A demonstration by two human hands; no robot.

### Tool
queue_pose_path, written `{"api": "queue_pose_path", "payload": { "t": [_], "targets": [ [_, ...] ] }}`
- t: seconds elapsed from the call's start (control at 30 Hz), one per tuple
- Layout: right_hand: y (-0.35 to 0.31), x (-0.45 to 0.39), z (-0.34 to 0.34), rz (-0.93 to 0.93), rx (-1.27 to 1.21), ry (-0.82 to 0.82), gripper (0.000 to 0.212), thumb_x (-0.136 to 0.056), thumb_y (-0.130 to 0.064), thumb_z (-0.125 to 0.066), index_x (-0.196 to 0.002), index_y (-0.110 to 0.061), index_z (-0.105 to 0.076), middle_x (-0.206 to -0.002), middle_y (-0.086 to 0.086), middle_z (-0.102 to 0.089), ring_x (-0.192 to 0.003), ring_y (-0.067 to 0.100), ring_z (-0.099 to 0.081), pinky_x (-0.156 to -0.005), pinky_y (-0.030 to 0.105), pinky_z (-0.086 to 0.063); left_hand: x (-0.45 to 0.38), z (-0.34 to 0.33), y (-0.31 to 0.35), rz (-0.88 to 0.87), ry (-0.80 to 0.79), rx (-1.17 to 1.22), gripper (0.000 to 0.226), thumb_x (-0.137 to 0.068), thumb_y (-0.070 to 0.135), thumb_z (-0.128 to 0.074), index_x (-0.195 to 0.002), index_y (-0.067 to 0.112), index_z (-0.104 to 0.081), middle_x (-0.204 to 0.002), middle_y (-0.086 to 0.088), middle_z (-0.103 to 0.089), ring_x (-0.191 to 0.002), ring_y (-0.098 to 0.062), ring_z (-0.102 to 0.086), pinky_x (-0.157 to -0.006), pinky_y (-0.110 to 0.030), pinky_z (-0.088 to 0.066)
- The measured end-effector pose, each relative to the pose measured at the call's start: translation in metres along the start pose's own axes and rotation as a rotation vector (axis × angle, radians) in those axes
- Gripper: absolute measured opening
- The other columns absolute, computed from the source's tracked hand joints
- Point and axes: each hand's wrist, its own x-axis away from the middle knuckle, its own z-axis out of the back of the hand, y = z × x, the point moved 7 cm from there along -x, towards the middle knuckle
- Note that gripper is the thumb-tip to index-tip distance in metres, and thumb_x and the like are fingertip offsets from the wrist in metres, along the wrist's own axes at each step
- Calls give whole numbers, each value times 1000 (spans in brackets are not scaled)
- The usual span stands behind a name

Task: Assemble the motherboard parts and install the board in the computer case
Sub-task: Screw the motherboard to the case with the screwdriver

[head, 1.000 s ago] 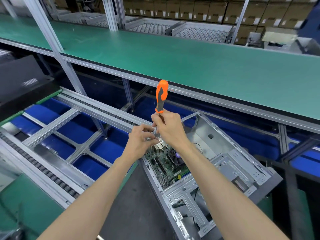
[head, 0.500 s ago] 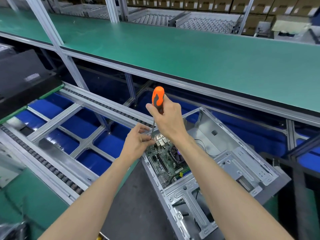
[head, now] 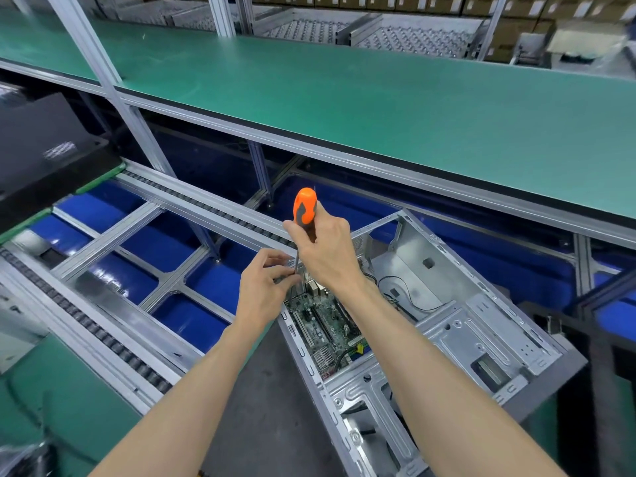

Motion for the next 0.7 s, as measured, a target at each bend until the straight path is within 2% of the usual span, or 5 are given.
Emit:
{"api": "queue_pose_path", "payload": {
  "t": [0.2, 0.3, 0.47, 0.5, 0.7],
  "targets": [
    [1, 0, -3, 10, 8, 1, 24, -97, -31, -60, -79, -22, -45, -56, -12, -44, -55, 3, -48, -56, 12, -35, 0, -1, -6, 62, 23, 53, 11, -77, 15, -84, -85, 10, -78, -99, 17, -58, -91, 5, -58, -76, -3, -42],
    [1, -1, -5, 10, 10, -6, 24, -97, -32, -60, -80, -22, -46, -56, -12, -44, -55, 4, -48, -56, 14, -35, 2, -1, -9, 94, 26, 90, 18, -76, 14, -85, -91, 14, -73, -94, 22, -59, -90, 6, -60, -74, -5, -45],
    [0, -2, -7, 11, 12, -25, 24, -96, -31, -60, -80, -21, -47, -56, -12, -45, -55, 4, -48, -56, 13, -35, 4, 3, -5, 129, 33, 149, 42, -76, 15, -86, -86, 42, -55, -93, 13, -66, -85, -2, -66, -72, -13, -52],
    [0, -3, -7, 12, 16, -30, 24, -96, -31, -61, -80, -21, -46, -56, -12, -45, -55, 4, -48, -56, 12, -35, 4, 3, -5, 127, 36, 145, 42, -76, 15, -85, -84, 43, -56, -93, 13, -65, -85, -4, -67, -72, -14, -52],
    [-1, -3, -10, 10, 22, -47, 24, -97, -31, -61, -80, -22, -45, -57, -12, -43, -57, 2, -48, -57, 12, -35, 4, 2, -11, 144, 38, 137, 25, -76, 11, -84, -96, 13, -69, -92, 19, -64, -87, 3, -63, -72, -7, -47]
  ]
}}
